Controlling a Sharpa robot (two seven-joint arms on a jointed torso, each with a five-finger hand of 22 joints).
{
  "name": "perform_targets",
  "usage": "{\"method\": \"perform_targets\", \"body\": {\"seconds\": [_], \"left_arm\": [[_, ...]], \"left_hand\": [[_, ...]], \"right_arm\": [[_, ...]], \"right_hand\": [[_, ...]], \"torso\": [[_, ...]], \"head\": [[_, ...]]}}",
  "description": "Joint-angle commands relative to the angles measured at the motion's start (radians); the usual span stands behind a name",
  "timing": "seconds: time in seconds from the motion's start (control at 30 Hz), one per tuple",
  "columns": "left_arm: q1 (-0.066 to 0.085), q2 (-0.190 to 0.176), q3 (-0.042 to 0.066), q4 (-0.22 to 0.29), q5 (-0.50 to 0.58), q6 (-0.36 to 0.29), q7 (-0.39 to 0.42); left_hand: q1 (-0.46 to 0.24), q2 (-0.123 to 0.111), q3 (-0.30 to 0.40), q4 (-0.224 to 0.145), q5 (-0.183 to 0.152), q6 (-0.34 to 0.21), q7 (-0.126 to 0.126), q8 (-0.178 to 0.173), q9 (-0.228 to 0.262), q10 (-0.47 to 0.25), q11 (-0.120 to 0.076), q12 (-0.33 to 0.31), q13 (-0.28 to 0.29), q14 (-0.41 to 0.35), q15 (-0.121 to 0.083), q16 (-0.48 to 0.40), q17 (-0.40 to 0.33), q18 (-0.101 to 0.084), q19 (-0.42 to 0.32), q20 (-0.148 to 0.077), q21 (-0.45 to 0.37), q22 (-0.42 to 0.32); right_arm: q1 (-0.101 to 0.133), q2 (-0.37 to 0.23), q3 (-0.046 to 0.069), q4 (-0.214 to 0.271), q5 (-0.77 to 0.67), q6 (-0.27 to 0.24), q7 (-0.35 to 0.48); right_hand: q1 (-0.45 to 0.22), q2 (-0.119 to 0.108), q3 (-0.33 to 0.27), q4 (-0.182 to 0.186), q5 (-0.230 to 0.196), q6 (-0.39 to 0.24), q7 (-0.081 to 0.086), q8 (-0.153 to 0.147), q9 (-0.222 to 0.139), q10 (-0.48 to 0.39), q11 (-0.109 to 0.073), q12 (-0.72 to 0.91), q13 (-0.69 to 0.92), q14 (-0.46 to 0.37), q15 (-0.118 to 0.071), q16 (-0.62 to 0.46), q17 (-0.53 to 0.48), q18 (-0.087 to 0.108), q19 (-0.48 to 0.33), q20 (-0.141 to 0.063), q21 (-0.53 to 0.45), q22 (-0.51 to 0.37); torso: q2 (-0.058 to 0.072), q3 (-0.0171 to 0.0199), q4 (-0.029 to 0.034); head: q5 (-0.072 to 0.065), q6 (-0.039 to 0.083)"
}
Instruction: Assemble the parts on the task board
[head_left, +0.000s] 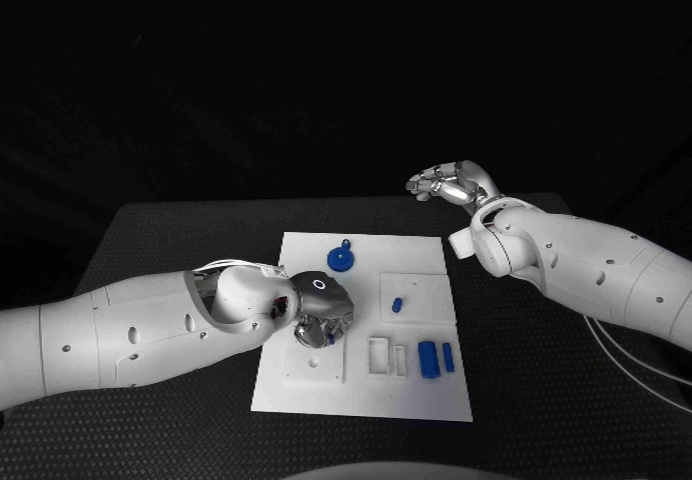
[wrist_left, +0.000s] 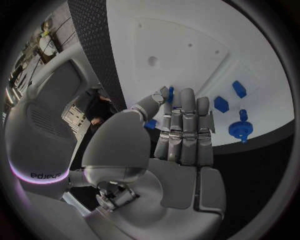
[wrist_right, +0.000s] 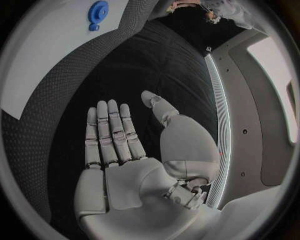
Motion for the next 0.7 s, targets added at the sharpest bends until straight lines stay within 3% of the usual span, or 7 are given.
{"method": "perform_targets", "body": {"seconds": [0.03, 0.7], "left_arm": [[-0.003, 0.004, 0.000, 0.000, -0.006, -0.003, -0.002], [-0.007, 0.007, 0.000, -0.008, -0.018, 0.007, -0.014]], "left_hand": [[-0.002, 0.010, 0.008, 0.001, 0.006, 0.006, 0.000, 0.004, 0.002, 0.006, -0.001, 0.001, 0.001, 0.003, 0.000, -0.006, 0.002, 0.001, 0.001, -0.007, -0.007, 0.001], [-0.002, 0.010, 0.010, 0.002, 0.006, 0.005, 0.001, 0.003, 0.002, 0.006, -0.001, 0.000, 0.001, 0.003, 0.000, -0.007, 0.003, 0.000, 0.001, -0.007, -0.007, 0.003]], "right_arm": [[0.000, 0.001, 0.000, 0.001, -0.008, 0.014, 0.006], [0.000, 0.001, 0.000, 0.003, -0.008, 0.015, 0.006]], "right_hand": [[0.008, 0.003, 0.000, -0.001, 0.002, -0.006, -0.001, 0.007, -0.001, -0.002, 0.004, 0.005, -0.001, 0.006, 0.004, -0.005, -0.002, -0.011, -0.001, 0.000, -0.006, -0.001], [0.010, 0.004, -0.001, -0.001, 0.001, -0.006, -0.001, 0.007, -0.002, -0.002, 0.004, 0.006, -0.001, 0.007, 0.004, -0.008, -0.002, -0.011, 0.000, 0.000, -0.008, -0.001]], "torso": [[0.000, 0.0001, 0.0006], [0.000, -0.0008, 0.0010]], "head": [[0.000, 0.001], [0.000, -0.003]]}}
